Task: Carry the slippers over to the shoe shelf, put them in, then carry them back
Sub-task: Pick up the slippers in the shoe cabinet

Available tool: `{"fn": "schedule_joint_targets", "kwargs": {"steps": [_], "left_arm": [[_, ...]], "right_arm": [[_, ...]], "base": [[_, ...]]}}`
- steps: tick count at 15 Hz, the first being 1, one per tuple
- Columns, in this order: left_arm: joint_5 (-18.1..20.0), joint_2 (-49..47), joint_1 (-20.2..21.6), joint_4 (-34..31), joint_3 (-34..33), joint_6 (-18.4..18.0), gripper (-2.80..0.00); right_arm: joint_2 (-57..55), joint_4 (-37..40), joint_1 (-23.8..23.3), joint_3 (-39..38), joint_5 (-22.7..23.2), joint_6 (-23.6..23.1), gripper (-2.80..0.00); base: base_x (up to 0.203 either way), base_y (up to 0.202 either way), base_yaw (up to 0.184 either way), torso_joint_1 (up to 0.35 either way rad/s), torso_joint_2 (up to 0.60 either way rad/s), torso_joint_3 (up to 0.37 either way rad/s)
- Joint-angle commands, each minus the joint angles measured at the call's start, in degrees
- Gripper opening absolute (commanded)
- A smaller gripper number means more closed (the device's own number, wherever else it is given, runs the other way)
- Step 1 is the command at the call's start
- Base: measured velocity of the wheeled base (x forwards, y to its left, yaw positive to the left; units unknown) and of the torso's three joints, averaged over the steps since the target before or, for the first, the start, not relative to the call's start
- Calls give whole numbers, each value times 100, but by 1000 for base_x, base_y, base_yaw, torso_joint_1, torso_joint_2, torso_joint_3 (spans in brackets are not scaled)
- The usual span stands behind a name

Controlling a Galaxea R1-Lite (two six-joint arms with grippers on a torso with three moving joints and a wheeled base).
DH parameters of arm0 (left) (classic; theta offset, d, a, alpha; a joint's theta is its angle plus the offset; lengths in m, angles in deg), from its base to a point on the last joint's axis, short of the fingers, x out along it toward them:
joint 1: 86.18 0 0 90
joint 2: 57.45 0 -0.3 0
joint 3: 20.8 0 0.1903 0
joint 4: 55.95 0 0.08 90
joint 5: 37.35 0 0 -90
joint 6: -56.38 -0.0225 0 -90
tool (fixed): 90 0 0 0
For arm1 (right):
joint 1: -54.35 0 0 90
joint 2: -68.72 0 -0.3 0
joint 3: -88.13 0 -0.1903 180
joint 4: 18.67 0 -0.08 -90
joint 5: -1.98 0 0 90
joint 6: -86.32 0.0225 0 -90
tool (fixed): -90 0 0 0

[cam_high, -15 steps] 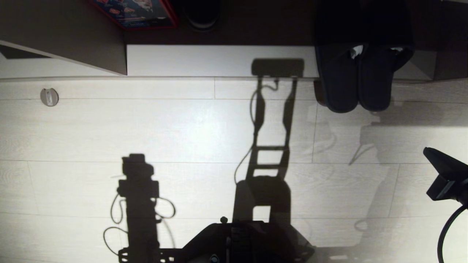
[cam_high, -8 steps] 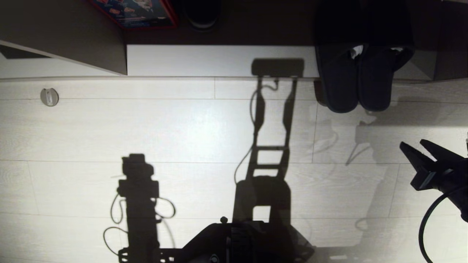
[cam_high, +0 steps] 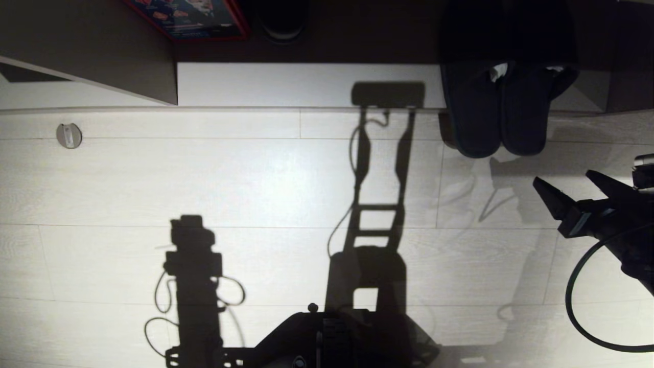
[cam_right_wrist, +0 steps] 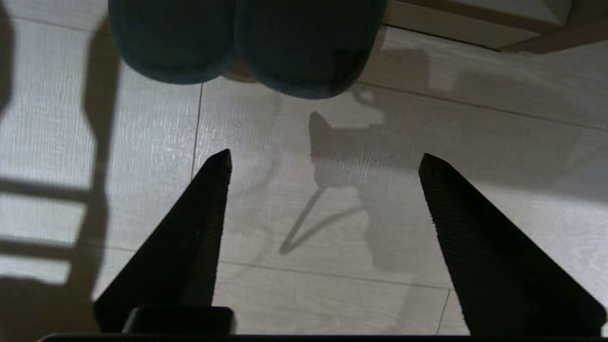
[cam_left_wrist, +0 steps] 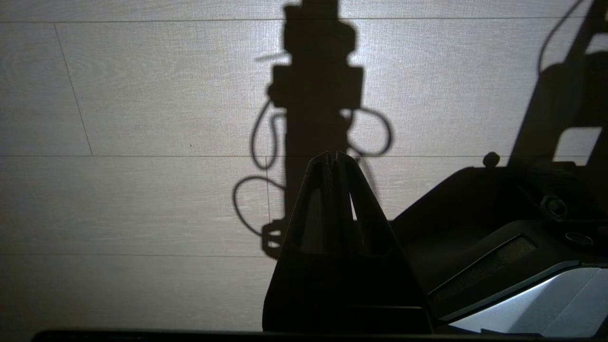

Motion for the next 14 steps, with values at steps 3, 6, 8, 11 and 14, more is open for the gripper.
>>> {"fn": "schedule_joint_targets", "kwargs": {"steps": [3,6,8,11,14], "left_arm": [[0,-5,0,-2,-1,4,-280],[0,-5,0,-2,3,4,-280],[0,-5,0,-2,-3,4,-280],[0,-5,0,-1,2,4,-280],[0,-5,0,6,4,4,-280]], "right_arm": [[-150,-72,10,238,4,-8,0],[-301,-81,28,515,4,14,0],[-474,-113,68,769,4,113,0],[-608,-129,122,938,4,149,0],[-754,-133,203,1183,4,177,0]], "base": [[0,0,0,0,0,0],[0,0,0,0,0,0],[0,0,0,0,0,0],[0,0,0,0,0,0],[0,0,0,0,0,0]]}}
